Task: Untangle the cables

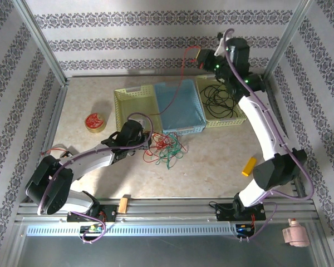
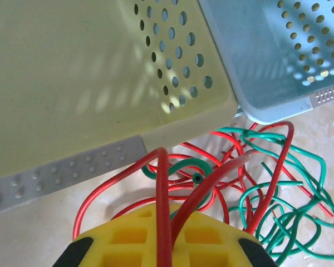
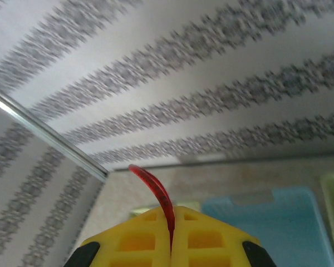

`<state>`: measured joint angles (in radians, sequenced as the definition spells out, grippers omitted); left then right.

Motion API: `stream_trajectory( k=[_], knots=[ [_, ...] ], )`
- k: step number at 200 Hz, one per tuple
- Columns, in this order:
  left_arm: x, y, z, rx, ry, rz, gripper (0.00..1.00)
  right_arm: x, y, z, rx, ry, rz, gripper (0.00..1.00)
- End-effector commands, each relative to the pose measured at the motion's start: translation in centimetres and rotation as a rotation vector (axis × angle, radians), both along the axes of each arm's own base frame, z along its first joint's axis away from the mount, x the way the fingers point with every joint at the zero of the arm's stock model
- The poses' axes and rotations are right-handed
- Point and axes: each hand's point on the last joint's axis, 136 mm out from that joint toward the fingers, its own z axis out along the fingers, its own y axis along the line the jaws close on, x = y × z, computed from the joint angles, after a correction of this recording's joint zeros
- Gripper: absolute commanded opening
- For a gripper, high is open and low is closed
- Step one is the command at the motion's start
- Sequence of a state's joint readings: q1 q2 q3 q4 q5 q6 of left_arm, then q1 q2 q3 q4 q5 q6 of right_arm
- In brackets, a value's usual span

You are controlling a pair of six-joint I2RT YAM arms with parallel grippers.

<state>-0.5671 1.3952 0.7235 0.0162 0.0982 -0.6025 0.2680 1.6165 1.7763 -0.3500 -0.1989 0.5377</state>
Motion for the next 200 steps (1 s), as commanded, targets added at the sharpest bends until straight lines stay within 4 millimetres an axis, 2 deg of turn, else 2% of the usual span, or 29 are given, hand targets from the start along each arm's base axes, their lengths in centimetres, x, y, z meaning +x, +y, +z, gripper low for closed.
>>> stream_trajectory(
  k=[1, 27, 63, 99, 120, 168, 200],
  knots=[
    [1.2, 0.6, 1.7, -0.041, -0.061, 0.063, 0.00, 0.2, -3.0, 0.6, -0.060, -0.065, -0.143, 0.00],
    [1.2, 0.7, 1.6, -0.039, -0.057, 0.069, 0.00, -0.2, -6.5, 1.4, -0.087, -0.097, -0.265, 0.00],
    [1.5, 0.4, 1.3, -0.042, -0.040, 0.065, 0.00, -1.9, -11.0, 2.7, -0.175, -0.141, -0.443, 0.00],
    [1.6, 0.2, 1.2, -0.044, -0.033, 0.059, 0.00, -3.1, -12.9, 3.1, -0.237, -0.160, -0.519, 0.00],
    [1.6, 0.2, 1.1, -0.045, -0.033, 0.060, 0.00, -2.7, -11.7, 2.6, -0.224, -0.151, -0.451, 0.00],
    [1.6, 0.2, 1.2, -0.045, -0.035, 0.059, 0.00, -1.7, -4.8, 0.0, -0.215, -0.106, -0.174, 0.00],
    [1.6, 0.2, 1.2, -0.045, -0.032, 0.061, 0.00, -1.5, -2.6, 0.0, -0.212, -0.109, -0.111, 0.00]
  ],
)
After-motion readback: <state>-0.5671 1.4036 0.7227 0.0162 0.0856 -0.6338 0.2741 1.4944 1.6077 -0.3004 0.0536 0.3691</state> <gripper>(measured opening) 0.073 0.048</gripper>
